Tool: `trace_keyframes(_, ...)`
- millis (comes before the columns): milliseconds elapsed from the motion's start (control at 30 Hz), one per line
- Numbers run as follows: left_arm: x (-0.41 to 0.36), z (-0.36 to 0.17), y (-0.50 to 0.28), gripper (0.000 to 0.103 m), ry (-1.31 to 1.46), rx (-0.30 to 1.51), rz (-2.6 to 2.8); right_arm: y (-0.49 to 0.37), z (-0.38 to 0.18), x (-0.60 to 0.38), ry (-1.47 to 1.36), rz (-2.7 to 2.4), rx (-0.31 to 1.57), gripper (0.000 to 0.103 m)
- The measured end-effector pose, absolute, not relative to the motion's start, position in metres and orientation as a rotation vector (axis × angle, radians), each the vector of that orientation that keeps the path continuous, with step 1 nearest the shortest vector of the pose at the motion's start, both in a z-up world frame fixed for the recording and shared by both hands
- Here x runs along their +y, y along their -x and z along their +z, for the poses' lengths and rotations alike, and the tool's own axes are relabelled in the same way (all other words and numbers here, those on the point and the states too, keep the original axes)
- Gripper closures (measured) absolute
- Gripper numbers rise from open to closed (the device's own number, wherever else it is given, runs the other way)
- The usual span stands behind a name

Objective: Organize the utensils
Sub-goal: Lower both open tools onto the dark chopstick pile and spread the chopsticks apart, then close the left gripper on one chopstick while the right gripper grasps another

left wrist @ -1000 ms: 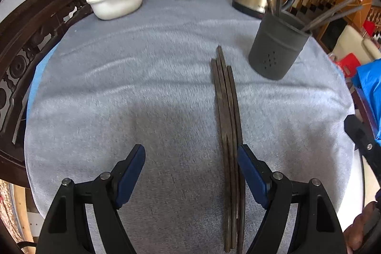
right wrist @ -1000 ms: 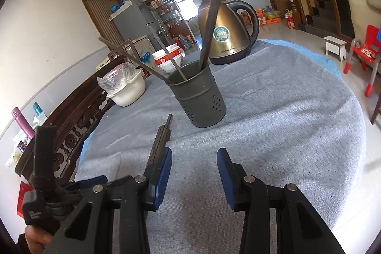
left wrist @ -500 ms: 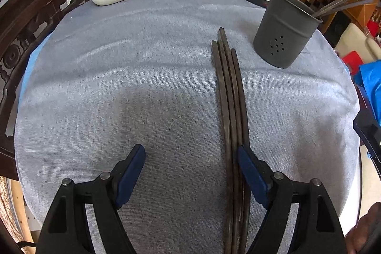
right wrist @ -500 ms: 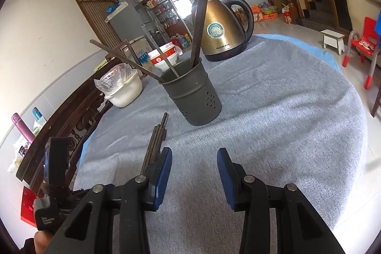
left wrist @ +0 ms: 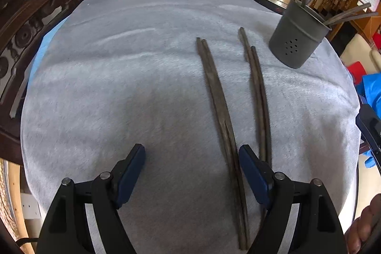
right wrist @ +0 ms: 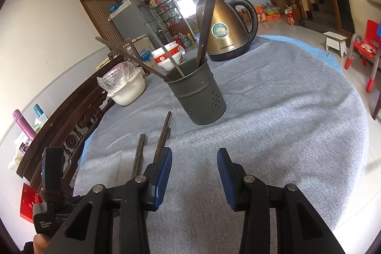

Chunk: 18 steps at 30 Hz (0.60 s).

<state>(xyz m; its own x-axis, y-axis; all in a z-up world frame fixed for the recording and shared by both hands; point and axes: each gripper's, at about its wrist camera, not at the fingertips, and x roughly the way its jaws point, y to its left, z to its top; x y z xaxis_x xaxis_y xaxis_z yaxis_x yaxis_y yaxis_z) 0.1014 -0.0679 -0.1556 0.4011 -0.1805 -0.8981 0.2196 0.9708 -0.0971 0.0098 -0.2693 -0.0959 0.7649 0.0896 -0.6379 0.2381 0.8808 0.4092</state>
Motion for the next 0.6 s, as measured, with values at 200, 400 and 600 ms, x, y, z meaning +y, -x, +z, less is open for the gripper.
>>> trace_keyframes(200, -0.052, -0.149, -0.103, 0.021, 0.042, 1.13, -0.291, -0.037, -0.104, -0.246, -0.457, 0.022, 0.81, 0.069)
trace_keyframes(400, -0.044, -0.141, -0.118, 0.022, 0.063, 1.109, -0.267, -0.088, -0.118, -0.215, -0.377, 0.079, 0.934, 0.081)
trace_keyframes(600, -0.043, -0.145, -0.134, 0.025, 0.031, 1.119, -0.242, -0.121, -0.146, -0.2, -0.388, 0.066, 1.065, 0.083)
